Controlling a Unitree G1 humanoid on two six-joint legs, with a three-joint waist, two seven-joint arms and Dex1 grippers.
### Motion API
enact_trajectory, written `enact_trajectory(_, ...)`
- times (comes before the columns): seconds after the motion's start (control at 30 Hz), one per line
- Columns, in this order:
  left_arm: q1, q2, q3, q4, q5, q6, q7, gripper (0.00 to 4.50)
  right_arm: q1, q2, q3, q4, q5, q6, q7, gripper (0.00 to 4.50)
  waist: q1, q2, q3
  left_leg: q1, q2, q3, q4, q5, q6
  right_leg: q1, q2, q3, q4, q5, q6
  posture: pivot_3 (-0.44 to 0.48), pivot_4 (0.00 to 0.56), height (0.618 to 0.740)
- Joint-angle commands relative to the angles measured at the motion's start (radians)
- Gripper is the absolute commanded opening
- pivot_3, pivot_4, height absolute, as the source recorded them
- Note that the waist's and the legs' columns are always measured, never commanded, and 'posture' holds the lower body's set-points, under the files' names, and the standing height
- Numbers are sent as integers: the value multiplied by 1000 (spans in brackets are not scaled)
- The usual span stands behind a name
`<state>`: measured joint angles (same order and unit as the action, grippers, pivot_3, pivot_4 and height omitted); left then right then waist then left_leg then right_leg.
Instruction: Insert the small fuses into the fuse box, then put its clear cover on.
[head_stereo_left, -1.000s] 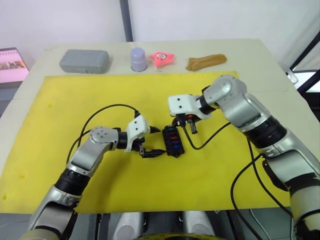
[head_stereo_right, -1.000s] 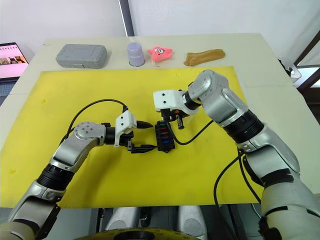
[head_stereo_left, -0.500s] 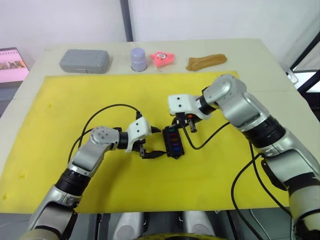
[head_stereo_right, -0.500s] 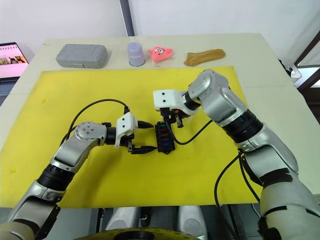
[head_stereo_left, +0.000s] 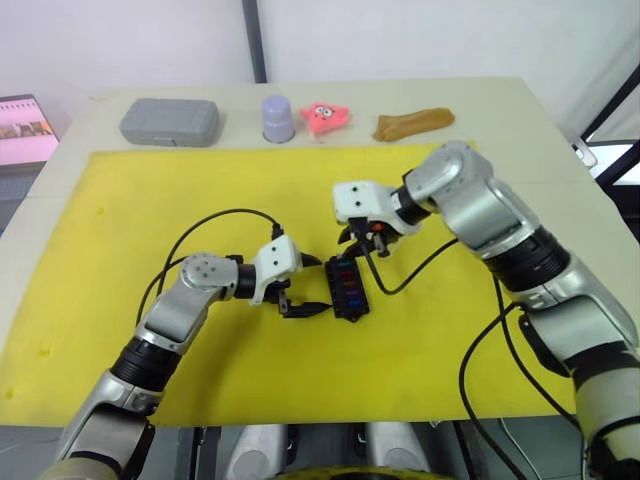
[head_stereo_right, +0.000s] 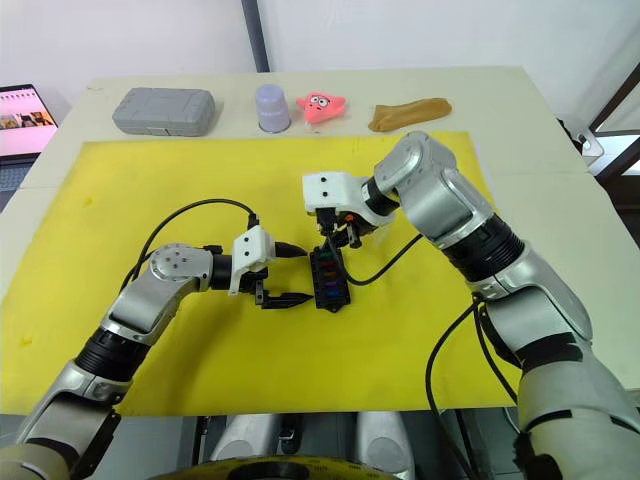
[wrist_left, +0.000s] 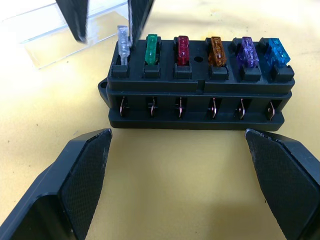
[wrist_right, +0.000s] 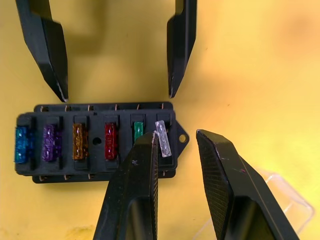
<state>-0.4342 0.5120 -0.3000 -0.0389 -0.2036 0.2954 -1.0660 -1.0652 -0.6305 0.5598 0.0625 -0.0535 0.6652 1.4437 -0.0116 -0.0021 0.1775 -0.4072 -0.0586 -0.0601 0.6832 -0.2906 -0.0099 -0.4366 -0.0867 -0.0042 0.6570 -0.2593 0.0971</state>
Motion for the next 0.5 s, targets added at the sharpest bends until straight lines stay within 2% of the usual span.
enact_trajectory(0.03,-15,8,16,-2,5,-21,-3,4500,-38,-24,-65,-36,39,10,22,1307,1,0,0,0,0,0,0,0,0,0,0,0,0,0,0,0,150,731)
enact_trajectory(0.2,-20,10,22,5,2,-23,-4,4500,-7,-28,-130,-46,112,11,29,1307,0,0,0,0,0,0,0,0,0,0,0,0,0,0,0,0,150,731)
enact_trajectory(0.3,-22,11,22,6,2,-24,-4,4500,69,-4,-199,-45,175,-51,-2,507,0,0,0,0,0,0,0,0,0,0,0,0,0,0,0,0,150,731)
enact_trajectory(0.33,-22,11,23,6,1,-24,-5,4500,99,5,-221,-40,197,-71,-9,109,0,0,0,0,0,0,0,0,0,0,0,0,0,0,0,0,150,731)
enact_trajectory(0.5,-22,14,23,2,-3,-21,-6,4500,223,53,-298,15,252,-155,-78,44,0,0,0,0,0,0,1,0,0,0,-1,0,0,0,0,0,150,731)
